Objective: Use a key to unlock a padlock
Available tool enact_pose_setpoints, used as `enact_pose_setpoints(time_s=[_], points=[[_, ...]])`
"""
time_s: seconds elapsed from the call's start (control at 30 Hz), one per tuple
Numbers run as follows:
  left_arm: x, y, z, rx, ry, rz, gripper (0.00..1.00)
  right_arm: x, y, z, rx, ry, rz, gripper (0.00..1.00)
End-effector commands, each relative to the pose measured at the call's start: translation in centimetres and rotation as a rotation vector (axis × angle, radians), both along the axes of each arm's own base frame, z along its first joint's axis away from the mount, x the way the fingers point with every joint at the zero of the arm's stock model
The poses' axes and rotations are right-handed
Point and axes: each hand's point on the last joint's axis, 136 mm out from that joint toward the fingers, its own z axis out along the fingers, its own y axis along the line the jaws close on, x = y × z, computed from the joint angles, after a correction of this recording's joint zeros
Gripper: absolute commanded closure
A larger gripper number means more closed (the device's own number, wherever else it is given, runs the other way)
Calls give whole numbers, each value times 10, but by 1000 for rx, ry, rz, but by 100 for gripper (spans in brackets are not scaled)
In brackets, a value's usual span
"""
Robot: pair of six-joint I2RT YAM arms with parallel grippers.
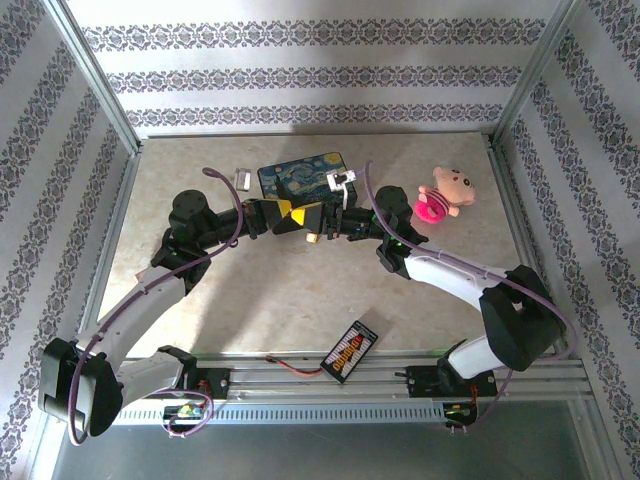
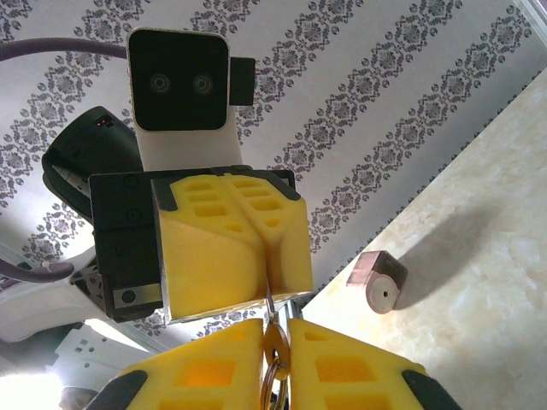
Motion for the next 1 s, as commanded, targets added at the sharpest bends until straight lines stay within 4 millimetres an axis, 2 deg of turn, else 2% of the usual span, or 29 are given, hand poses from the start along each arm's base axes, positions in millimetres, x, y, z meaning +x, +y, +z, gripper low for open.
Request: enact_pose_setpoints(time_s=[0.0,0.2,0.4,0.47,0.63,0.67,0.7,0.87,0.97], points=[[3,2,10,-20,-33,16,100,-4,-5,13,42,-63,8,88],[5,4,9,-21,-27,30,100,-3,-6,14,47,-61,5,100],[10,8,9,-33,-13,66,99,5,-15,6,46,-27,-67,100],[11,10,8,-29,-4,83,85,8,-20,0,41,-9,-96,100],[16,16,4,-5,22,132,15,16,-28,-14,27,51,-137,100],[17,18,2,5,33,150,4,18,-31,-18,24,66,-147,100],[20,21,-3,22,49,177,1,20,-33,-24,18,89,-156,100],[28,53,-24,148,94,381,1,26,-45,-51,-12,185,-176,100],[25,68,-30,224,82,468,1,25,-53,-65,-28,217,-195,100]])
